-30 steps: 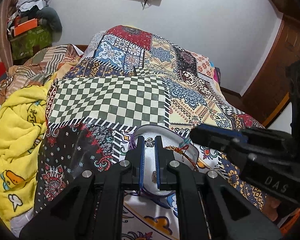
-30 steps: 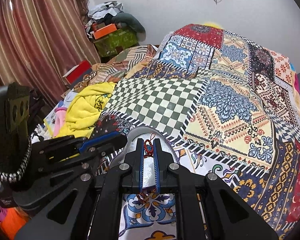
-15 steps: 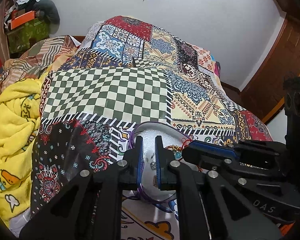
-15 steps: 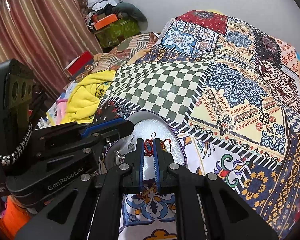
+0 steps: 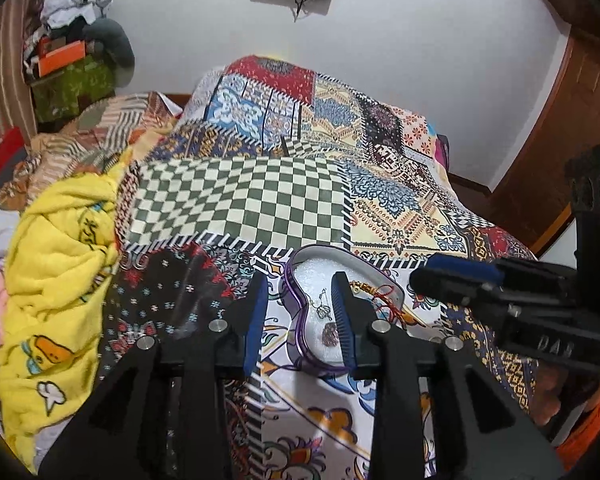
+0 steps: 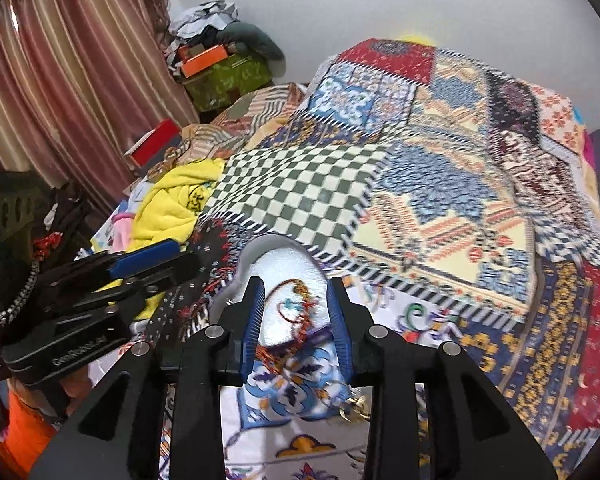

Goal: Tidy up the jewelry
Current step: 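Open both grippers over the tin to drop the ring and red charm, then move the left gripper to a silver ring on the quilt and close on it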

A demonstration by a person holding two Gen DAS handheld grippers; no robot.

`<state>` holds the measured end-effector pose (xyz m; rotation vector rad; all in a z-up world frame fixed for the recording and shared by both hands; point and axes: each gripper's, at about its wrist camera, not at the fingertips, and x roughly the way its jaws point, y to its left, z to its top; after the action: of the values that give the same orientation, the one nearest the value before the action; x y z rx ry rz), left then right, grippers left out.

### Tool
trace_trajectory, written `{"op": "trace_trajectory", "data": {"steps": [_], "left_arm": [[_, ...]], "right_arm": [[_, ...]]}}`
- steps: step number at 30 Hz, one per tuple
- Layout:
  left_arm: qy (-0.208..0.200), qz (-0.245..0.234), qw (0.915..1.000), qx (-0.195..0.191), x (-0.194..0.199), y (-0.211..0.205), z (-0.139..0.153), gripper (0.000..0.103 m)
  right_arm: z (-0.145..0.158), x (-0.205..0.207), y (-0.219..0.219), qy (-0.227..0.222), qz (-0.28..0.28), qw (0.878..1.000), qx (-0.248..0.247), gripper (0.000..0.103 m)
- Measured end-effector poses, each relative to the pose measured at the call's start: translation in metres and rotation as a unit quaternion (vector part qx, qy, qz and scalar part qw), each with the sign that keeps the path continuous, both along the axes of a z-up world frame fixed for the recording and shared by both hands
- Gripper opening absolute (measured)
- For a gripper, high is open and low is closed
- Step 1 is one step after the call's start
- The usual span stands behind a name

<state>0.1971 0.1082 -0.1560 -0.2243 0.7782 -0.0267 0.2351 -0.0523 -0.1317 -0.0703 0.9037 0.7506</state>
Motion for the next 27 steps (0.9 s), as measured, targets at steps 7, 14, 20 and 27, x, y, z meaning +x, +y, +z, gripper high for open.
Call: {"op": "trace_trajectory", "data": {"steps": [7,14,20,27], "left_arm": [[-0.011,-0.007,0.9993,0.034,-0.021,-0.017,0.014,0.039],[0.021,-0.027,0.999,0.03,-0.031,-0.041,-0.001,0.043],[0.069,-0.055,0.9959,0.018,-0.034,-0.067,-0.028,0.043],[0.101,-0.089,0.9908,0.021,-0.019,-0.1,-0.055,0.043]], "right_arm": [[0.004,-0.007,-0.031,-0.005,-0.029,0.999,-0.02,0.029],[-0.007,-0.02,-0.064,0.007,-0.055,0.997,-0.044,0.029],[-0.021,-0.031,-0.087,0.024,-0.066,0.996,-0.055,0.029],[-0.038,-0.039,-0.098,0.045,-0.066,0.995,-0.059,0.029]]}}
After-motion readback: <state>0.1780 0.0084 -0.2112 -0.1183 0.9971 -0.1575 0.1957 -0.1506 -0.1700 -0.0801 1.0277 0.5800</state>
